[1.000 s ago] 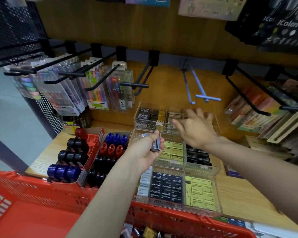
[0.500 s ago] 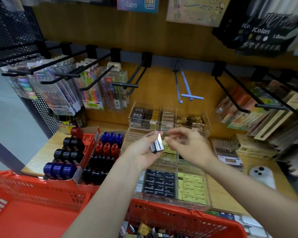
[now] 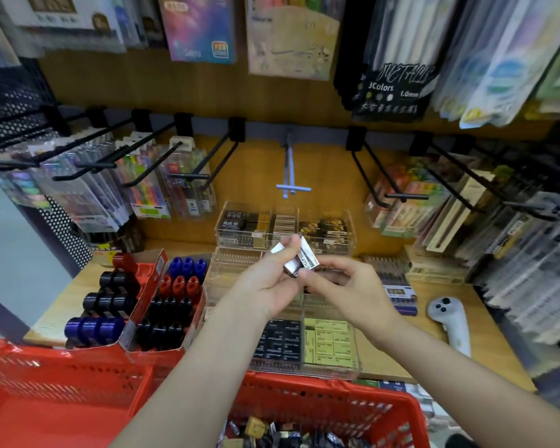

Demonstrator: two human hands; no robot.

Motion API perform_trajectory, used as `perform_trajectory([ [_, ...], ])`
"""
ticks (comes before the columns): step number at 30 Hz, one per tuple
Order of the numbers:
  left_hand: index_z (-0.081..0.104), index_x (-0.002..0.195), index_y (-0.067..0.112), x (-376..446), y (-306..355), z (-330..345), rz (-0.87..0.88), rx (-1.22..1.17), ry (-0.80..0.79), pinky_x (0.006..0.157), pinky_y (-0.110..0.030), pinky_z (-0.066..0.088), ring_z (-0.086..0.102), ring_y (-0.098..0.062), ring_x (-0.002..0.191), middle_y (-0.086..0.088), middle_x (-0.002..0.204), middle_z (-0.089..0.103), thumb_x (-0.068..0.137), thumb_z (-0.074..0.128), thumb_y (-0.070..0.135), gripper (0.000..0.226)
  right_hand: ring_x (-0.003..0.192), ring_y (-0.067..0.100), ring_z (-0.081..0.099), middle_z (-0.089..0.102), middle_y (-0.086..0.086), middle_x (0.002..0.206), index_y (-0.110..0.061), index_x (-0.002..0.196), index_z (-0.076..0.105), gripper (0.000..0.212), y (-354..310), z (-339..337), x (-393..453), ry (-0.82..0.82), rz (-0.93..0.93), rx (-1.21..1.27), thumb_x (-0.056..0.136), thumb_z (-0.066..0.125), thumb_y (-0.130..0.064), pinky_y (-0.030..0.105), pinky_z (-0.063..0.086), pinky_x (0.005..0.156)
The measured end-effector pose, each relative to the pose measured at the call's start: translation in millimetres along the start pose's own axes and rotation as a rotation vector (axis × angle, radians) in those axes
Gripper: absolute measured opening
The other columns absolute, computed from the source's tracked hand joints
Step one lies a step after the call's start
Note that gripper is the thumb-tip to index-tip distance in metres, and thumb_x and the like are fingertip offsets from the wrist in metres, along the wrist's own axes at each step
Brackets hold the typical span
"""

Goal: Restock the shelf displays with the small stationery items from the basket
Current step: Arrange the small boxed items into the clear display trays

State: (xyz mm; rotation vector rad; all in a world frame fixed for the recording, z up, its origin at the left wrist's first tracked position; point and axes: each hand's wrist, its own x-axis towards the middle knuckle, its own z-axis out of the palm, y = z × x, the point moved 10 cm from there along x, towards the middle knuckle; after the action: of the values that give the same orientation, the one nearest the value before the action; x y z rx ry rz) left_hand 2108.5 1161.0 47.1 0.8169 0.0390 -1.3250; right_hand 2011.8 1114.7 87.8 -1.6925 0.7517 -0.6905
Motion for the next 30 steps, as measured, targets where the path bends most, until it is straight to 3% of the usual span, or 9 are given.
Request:
perform_trajectory([
  [3, 0.064, 0.100, -0.002, -1, -7, 2, -0.006, -0.005, 0.000, 0.068, -0.041, 0.062, 0.070, -0.030, 0.088, -0.021, 0.085, 0.073, 0.088, 0.066, 0.008, 0.016, 0.093, 0.013, 0.071, 0.076, -0.002, 0.098, -0.017, 0.097, 0.077, 0.014, 11, -7, -3, 0.076, 0.115, 0.179, 0.089, 0.070, -0.026, 0.029, 0.060, 0.077],
  [7, 0.059, 0.121, -0.003, -4, -11, -3, -0.048, -0.032, -0.022, 0.102, -0.052, 0.047, 0.063, -0.037, 0.112, -0.029, 0.120, 0.062, 0.086, 0.061, 0.006, 0.036, 0.095, 0.014, 0.069, 0.074, 0.001, 0.103, -0.015, 0.100, 0.077, 0.014, 28, -25, -4, 0.176, 0.266, 0.254, 0.092, 0.067, -0.022, 0.027, 0.060, 0.075],
  [9, 0.061, 0.125, 0.005, -5, -10, -9, -0.068, 0.027, -0.022, 0.107, -0.054, 0.041, 0.056, -0.036, 0.116, -0.025, 0.124, 0.056, 0.078, 0.062, 0.012, 0.048, 0.093, 0.014, 0.069, 0.073, 0.005, 0.104, -0.014, 0.099, 0.075, 0.012, 32, -32, -5, 0.181, 0.315, 0.332, 0.090, 0.068, -0.019, 0.023, 0.058, 0.070],
  [12, 0.070, 0.120, 0.020, -6, -9, -16, -0.075, 0.224, -0.024, 0.095, -0.042, 0.044, 0.054, -0.025, 0.105, -0.013, 0.114, 0.060, 0.097, 0.054, 0.028, 0.029, 0.082, 0.013, 0.073, 0.074, 0.009, 0.101, -0.008, 0.104, 0.073, 0.019, 37, -34, -7, 0.171, 0.405, 0.444, 0.087, 0.071, -0.019, 0.023, 0.058, 0.066],
  [18, 0.071, 0.113, 0.018, -8, -1, -25, 0.020, 0.114, 0.131, 0.074, -0.026, 0.052, 0.059, -0.017, 0.089, -0.006, 0.109, 0.068, 0.089, 0.068, 0.013, 0.024, 0.072, 0.013, 0.071, 0.075, 0.005, 0.082, -0.003, 0.104, 0.071, 0.024, 38, -38, -10, 0.218, 0.479, 0.584, 0.085, 0.073, -0.017, 0.025, 0.058, 0.064],
  [20, 0.072, 0.107, 0.022, -12, 12, -30, 0.171, 0.249, 0.195, 0.070, -0.024, 0.053, 0.060, -0.013, 0.085, -0.001, 0.104, 0.072, 0.084, 0.073, 0.015, 0.024, 0.076, 0.018, 0.074, 0.076, 0.009, 0.084, -0.001, 0.105, 0.067, 0.023, 40, -36, -13, 0.231, 0.516, 0.614, 0.087, 0.071, -0.014, 0.027, 0.059, 0.064],
  [24, 0.076, 0.094, 0.033, -50, 52, 19, 0.890, 1.008, 0.073, 0.078, -0.018, 0.055, 0.066, -0.001, 0.085, 0.013, 0.092, 0.074, 0.080, 0.078, 0.012, 0.025, 0.089, 0.035, 0.073, 0.072, 0.024, 0.101, 0.001, 0.115, 0.058, 0.026, 39, -16, -20, 0.142, 0.609, 0.778, 0.092, 0.064, -0.010, 0.039, 0.062, 0.066],
  [27, 0.077, 0.098, 0.027, -62, 30, 51, 1.016, 1.234, -0.149, 0.090, -0.014, 0.051, 0.065, 0.004, 0.098, 0.018, 0.101, 0.072, 0.076, 0.082, 0.012, 0.028, 0.095, 0.030, 0.072, 0.071, 0.020, 0.110, -0.001, 0.118, 0.061, 0.029, 31, -10, -20, 0.079, 0.594, 0.794, 0.092, 0.064, -0.015, 0.037, 0.061, 0.066],
  [30, 0.078, 0.101, 0.022, -56, 19, 49, 0.886, 1.138, -0.220, 0.087, -0.018, 0.054, 0.067, 0.000, 0.100, 0.013, 0.104, 0.073, 0.076, 0.083, 0.017, 0.027, 0.097, 0.026, 0.072, 0.073, 0.016, 0.108, -0.002, 0.114, 0.065, 0.027, 28, -17, -20, 0.109, 0.559, 0.776, 0.092, 0.064, -0.017, 0.034, 0.061, 0.067],
])
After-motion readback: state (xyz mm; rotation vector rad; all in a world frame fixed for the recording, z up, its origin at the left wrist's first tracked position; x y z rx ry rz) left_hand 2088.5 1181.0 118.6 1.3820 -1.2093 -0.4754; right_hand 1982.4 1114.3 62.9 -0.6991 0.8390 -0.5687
